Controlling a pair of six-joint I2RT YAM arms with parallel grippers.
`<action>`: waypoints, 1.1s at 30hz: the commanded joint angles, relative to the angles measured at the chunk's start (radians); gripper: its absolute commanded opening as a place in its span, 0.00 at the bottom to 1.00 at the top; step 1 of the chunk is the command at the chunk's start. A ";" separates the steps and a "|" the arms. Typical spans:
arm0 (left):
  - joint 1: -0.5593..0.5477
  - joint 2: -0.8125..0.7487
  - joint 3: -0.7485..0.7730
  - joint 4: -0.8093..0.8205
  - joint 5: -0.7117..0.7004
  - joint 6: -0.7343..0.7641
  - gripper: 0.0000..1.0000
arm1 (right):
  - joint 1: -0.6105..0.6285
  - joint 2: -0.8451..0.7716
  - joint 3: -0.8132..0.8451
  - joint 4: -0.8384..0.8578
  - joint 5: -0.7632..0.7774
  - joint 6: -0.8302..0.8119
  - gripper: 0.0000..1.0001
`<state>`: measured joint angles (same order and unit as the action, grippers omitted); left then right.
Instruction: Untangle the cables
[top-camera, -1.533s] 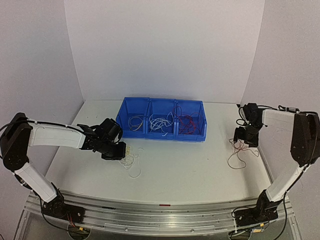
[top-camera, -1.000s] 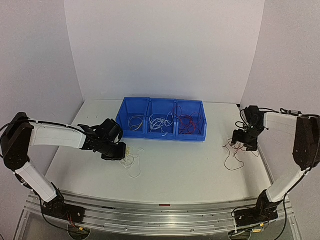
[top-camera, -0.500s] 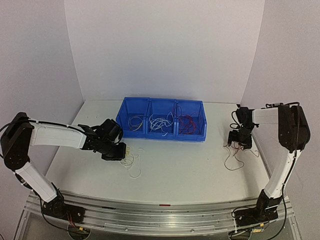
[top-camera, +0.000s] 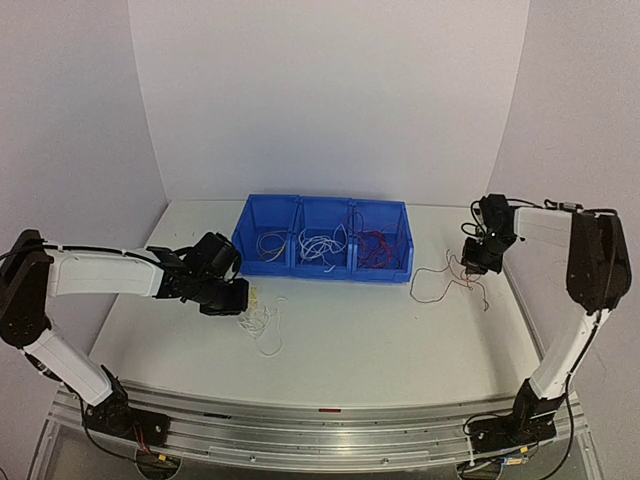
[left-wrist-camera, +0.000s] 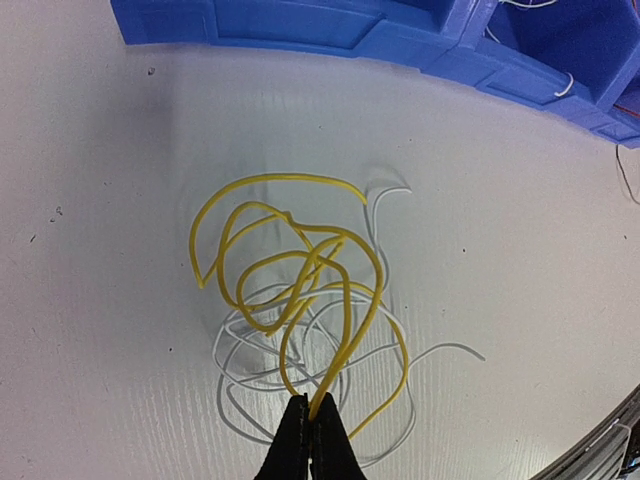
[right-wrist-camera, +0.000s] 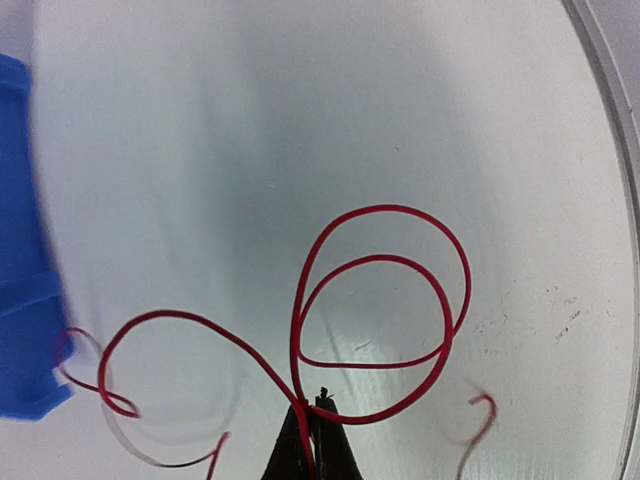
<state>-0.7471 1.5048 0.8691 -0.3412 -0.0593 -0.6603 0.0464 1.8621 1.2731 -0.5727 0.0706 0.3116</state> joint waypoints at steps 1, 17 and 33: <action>-0.003 -0.051 -0.016 0.005 -0.027 -0.017 0.00 | 0.029 -0.273 0.030 -0.007 -0.203 0.012 0.00; -0.003 -0.066 -0.071 0.037 -0.021 -0.054 0.01 | 0.274 -0.175 0.486 0.039 -0.299 0.050 0.00; -0.003 -0.109 -0.051 0.000 -0.036 -0.059 0.75 | 0.275 0.333 0.775 0.074 -0.282 0.041 0.00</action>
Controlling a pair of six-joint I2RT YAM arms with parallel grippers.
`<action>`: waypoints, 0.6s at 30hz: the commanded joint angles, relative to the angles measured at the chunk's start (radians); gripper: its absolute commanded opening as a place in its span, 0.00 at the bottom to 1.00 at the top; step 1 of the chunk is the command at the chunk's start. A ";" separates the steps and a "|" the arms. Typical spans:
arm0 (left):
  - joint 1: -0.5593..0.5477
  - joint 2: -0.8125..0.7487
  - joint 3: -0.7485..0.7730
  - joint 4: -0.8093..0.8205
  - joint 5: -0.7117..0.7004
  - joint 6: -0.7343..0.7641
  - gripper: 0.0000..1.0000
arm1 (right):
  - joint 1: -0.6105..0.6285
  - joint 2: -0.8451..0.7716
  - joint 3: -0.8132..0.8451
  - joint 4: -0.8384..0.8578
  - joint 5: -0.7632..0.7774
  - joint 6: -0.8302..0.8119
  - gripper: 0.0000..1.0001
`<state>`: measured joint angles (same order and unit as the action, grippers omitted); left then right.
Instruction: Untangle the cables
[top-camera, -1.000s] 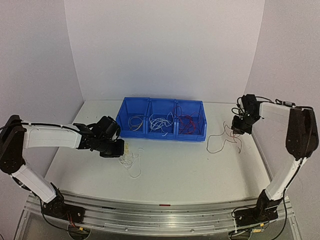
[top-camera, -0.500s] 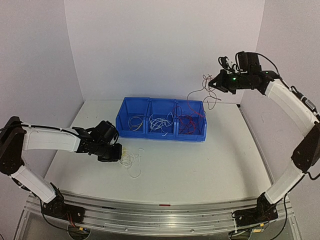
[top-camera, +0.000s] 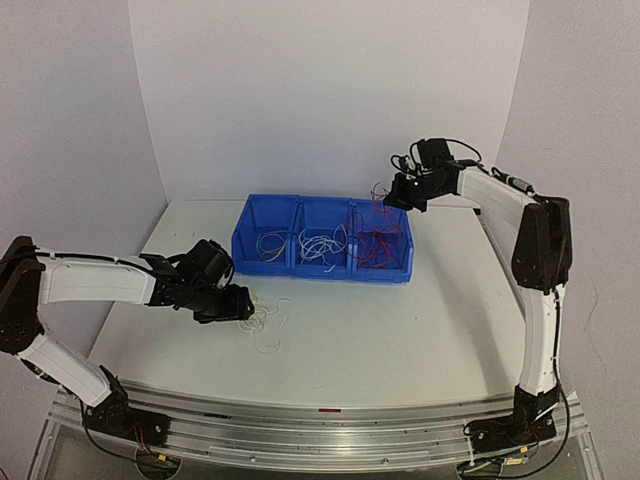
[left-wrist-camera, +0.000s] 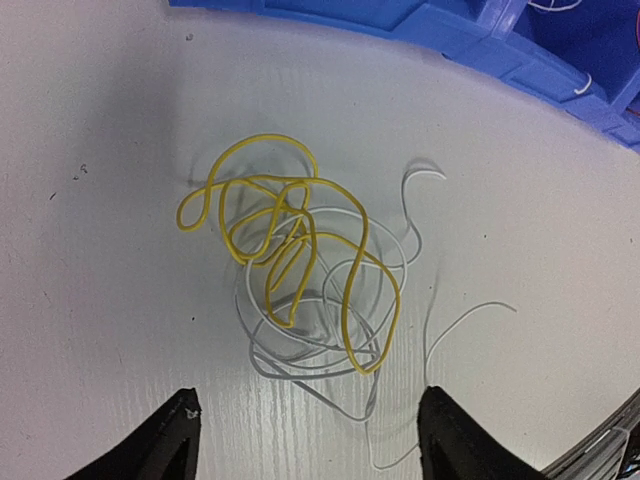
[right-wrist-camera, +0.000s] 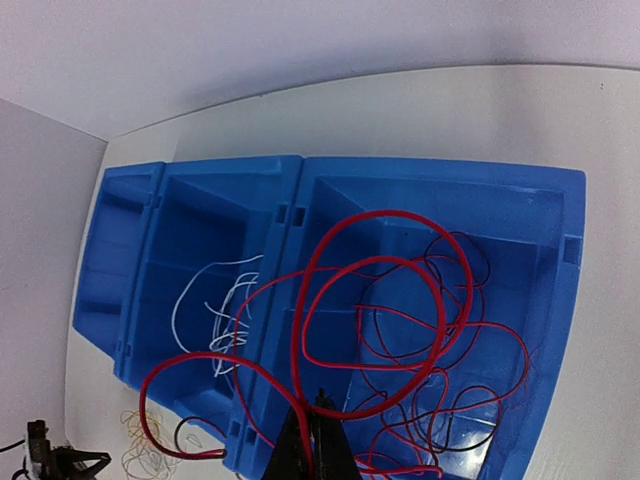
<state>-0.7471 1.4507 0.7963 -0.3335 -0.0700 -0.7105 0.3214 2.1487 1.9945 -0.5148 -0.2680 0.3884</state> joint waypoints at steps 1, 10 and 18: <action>-0.003 -0.063 0.022 -0.014 -0.029 -0.010 0.81 | 0.000 0.063 0.052 0.016 0.078 -0.049 0.00; -0.003 -0.110 0.032 -0.064 -0.054 -0.021 1.00 | 0.002 0.200 0.099 0.014 0.135 -0.147 0.00; -0.003 -0.094 0.067 -0.097 -0.063 -0.022 1.00 | 0.059 0.302 0.201 -0.023 0.355 -0.352 0.00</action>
<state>-0.7471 1.3647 0.7986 -0.3952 -0.1089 -0.7314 0.3369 2.3980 2.1045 -0.5251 -0.0825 0.1638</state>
